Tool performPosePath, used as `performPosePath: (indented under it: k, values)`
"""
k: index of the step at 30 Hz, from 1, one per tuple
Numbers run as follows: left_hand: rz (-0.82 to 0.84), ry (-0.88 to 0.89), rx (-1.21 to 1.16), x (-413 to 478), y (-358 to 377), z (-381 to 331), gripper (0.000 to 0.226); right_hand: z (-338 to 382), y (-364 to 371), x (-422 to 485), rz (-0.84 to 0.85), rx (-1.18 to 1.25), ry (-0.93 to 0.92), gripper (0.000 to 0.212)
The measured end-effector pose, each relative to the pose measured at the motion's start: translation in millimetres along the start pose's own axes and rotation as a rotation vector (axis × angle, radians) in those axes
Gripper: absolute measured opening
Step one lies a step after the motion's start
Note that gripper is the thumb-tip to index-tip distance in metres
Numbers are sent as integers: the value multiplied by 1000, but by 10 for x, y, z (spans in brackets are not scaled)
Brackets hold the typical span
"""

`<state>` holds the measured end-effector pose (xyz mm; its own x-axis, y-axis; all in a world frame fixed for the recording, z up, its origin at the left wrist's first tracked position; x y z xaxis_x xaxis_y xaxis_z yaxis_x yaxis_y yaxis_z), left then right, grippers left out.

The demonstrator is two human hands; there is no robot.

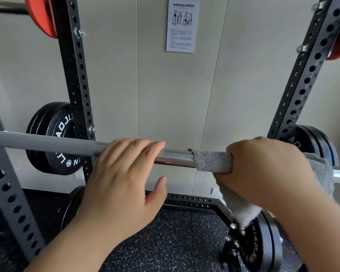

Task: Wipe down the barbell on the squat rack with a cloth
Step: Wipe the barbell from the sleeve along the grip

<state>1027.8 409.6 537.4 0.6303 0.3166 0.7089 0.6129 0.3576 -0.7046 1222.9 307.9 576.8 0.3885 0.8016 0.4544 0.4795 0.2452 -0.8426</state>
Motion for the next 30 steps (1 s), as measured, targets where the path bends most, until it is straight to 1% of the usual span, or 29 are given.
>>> performPosePath:
  k: [1,2,3,4,5,6,7,8,9,10,11,13,16,18,20,23,24,26,27,30]
  values:
    - [5,-18,7,7,30,-31,57,-6,-18,49,140,62,-25,44]
    - [8,-38,16,13,60,-60,60,-8,-28,80,295,166,-44,47]
    - [6,-56,26,23,87,-84,61,-9,-48,92,416,267,-52,48]
    - [-2,-69,33,32,105,-103,62,-6,-63,98,488,330,-59,48]
    - [-15,-77,39,43,113,-114,61,-15,-59,99,503,339,-67,47]
    - [-31,-79,44,54,111,-119,59,-32,-38,91,454,301,-67,46]
    - [-44,-79,46,71,104,-121,57,-39,-18,71,324,221,-75,44]
    - [-49,-78,47,94,91,-122,55,-34,-21,24,117,127,-87,40]
    - [-42,-77,47,127,77,-123,55,-25,-13,-65,-71,84,-87,35]
    - [-26,-75,46,166,64,-127,57,-18,-5,-170,-222,84,-94,29]
    - [-6,-71,42,214,55,-135,59,-32,9,-257,-338,95,-101,24]
    - [19,-43,33,308,52,-183,61,-166,106,-343,-421,99,-128,22]
    - [20,52,20,387,103,-357,52,-500,112,-406,-427,116,-83,25]
    - [6,83,19,392,142,-446,51,-662,72,-410,-379,163,-50,27]
    - [-6,85,34,393,173,-493,53,-723,99,-375,-272,195,-36,32]
    - [-23,60,59,404,203,-581,58,-732,121,-282,-159,172,-37,42]
    - [-29,43,70,419,213,-622,60,-718,98,-233,-105,141,-46,46]
    - [-35,3,78,466,236,-710,65,-722,61,-175,23,144,-58,48]
    - [-41,-13,72,493,241,-760,67,-710,51,-178,33,152,-89,47]
    - [-96,-51,67,545,230,-873,66,-748,95,-238,-47,131,-192,48]
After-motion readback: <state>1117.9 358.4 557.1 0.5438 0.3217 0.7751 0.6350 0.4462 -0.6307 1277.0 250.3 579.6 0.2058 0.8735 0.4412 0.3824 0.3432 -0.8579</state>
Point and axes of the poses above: each hand's wrist, its own x-axis towards the middle knuckle, its own y-axis out of the palm, z = x × y, the point moved 7 cm from there along x, towards the middle knuckle, and after that the axes turned 4 degrees about z, right-handed, at the moved point
